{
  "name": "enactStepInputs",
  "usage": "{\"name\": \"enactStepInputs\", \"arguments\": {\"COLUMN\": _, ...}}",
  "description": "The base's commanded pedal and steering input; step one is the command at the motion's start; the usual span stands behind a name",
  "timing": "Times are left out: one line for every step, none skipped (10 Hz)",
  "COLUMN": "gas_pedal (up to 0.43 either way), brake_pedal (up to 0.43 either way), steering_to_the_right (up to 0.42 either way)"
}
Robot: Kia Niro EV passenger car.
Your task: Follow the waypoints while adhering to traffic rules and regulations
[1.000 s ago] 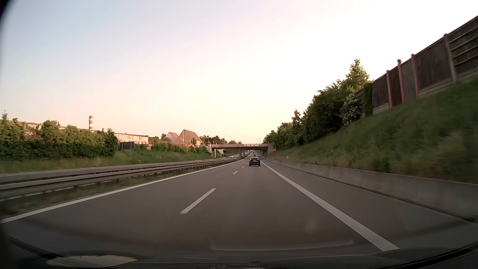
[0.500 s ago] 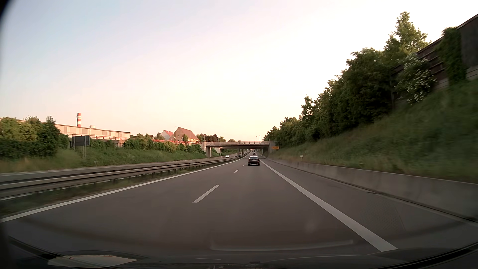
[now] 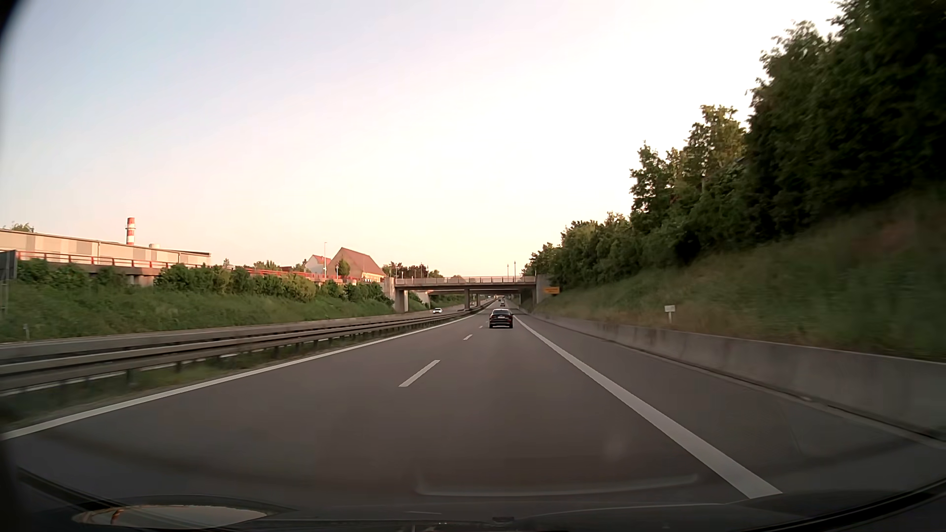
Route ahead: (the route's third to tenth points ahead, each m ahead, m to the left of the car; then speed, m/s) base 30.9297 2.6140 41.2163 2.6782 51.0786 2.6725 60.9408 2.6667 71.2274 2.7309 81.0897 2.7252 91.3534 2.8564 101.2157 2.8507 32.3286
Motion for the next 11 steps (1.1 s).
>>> {"name": "enactStepInputs", "arguments": {"gas_pedal": 0.157, "brake_pedal": 0.012, "steering_to_the_right": 0.0}}
{"name": "enactStepInputs", "arguments": {"gas_pedal": 0.157, "brake_pedal": 0.018, "steering_to_the_right": 0.0}}
{"name": "enactStepInputs", "arguments": {"gas_pedal": 0.15, "brake_pedal": 0.018, "steering_to_the_right": 0.0}}
{"name": "enactStepInputs", "arguments": {"gas_pedal": 0.118, "brake_pedal": 0.018, "steering_to_the_right": 0.0}}
{"name": "enactStepInputs", "arguments": {"gas_pedal": 0.11, "brake_pedal": 0.018, "steering_to_the_right": 0.0}}
{"name": "enactStepInputs", "arguments": {"gas_pedal": 0.11, "brake_pedal": 0.018, "steering_to_the_right": 0.0}}
{"name": "enactStepInputs", "arguments": {"gas_pedal": 0.11, "brake_pedal": 0.006, "steering_to_the_right": -0.001}}
{"name": "enactStepInputs", "arguments": {"gas_pedal": 0.11, "brake_pedal": 0.018, "steering_to_the_right": -0.001}}
{"name": "enactStepInputs", "arguments": {"gas_pedal": 0.11, "brake_pedal": 0.018, "steering_to_the_right": -0.001}}
{"name": "enactStepInputs", "arguments": {"gas_pedal": 0.11, "brake_pedal": 0.018, "steering_to_the_right": -0.001}}
{"name": "enactStepInputs", "arguments": {"gas_pedal": 0.11, "brake_pedal": 0.018, "steering_to_the_right": -0.001}}
